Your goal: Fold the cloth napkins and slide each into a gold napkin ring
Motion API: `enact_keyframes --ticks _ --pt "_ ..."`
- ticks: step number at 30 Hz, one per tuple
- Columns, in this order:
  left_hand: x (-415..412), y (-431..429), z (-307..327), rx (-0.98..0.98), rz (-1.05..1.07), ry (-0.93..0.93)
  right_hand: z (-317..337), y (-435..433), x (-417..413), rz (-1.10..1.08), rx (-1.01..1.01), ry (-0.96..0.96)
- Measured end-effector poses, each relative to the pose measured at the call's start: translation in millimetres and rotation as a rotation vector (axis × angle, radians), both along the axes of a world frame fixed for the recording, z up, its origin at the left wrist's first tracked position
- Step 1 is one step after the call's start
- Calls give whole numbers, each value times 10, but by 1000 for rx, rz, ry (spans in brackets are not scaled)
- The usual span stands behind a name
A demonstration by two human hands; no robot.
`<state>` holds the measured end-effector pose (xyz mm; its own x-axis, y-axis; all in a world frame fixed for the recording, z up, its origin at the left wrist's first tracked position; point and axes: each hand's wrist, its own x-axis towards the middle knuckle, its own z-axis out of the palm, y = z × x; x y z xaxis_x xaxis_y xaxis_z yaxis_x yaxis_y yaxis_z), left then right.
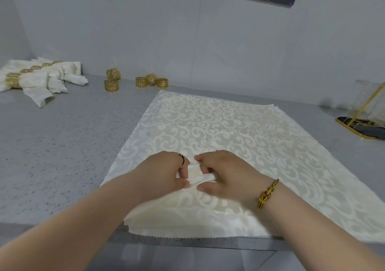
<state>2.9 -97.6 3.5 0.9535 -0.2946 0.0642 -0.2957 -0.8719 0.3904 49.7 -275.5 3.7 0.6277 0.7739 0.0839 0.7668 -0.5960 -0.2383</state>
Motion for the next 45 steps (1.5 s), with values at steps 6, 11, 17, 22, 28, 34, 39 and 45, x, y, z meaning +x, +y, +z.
enact_keyframes --ticks 6,11,17,22,28,34,39,45 --pt "61 21 -30 -14 124 -109 64 56 19 -63 44 8" --pt "85 -15 36 -31 155 -68 43 87 77 -98 131 111" --pt "204 27 74 -25 116 -5 116 116 179 -139 214 288" --pt "205 -34 47 89 74 -59 12 131 149 -120 212 192" --pt "143 -26 -114 67 73 -107 -15 28 66 -42 38 169" --pt "109 13 -55 -66 96 -35 74 136 173 -151 196 357" --pt "213 29 45 -74 95 -1 131 239 205 -163 152 308" --pt "194 -168 158 257 71 -49 16 207 145 -193 321 273"
